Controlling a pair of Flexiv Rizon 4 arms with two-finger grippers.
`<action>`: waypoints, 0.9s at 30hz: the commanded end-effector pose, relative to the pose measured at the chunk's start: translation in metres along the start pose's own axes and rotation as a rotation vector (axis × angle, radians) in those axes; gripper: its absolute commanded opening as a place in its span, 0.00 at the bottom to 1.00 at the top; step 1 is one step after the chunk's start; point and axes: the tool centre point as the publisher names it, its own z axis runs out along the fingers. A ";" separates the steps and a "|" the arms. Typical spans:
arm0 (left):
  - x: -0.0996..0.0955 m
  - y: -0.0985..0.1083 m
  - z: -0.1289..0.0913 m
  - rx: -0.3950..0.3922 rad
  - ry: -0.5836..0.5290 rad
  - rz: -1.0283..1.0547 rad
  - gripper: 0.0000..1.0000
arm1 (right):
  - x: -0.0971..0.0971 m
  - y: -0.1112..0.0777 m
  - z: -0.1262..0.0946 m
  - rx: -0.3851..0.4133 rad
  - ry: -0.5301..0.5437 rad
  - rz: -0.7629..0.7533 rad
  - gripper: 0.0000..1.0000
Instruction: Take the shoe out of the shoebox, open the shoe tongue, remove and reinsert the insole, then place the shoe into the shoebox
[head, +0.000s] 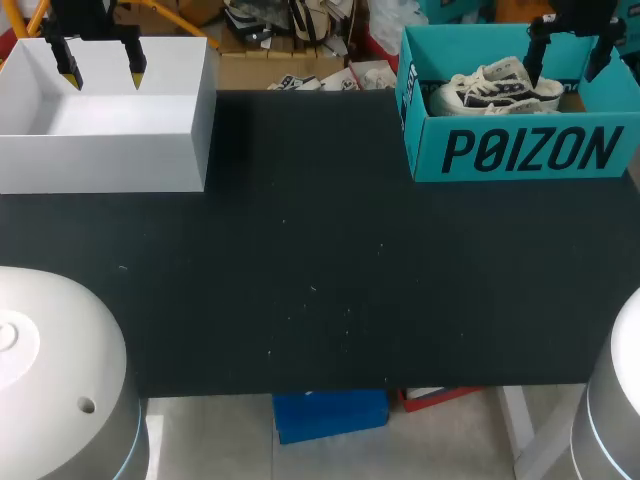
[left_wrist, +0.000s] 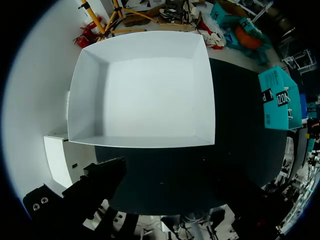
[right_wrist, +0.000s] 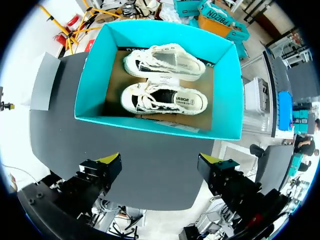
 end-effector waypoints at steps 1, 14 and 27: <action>0.000 0.000 0.000 0.000 0.000 0.000 1.00 | -0.001 -0.003 -0.009 -0.062 0.008 -0.263 1.00; 0.000 0.000 0.000 0.000 0.000 0.000 1.00 | 0.007 -0.033 -0.019 0.088 0.056 -1.087 1.00; 0.000 0.000 0.000 0.000 0.000 0.000 1.00 | 0.007 -0.035 -0.017 0.120 -0.019 -1.096 1.00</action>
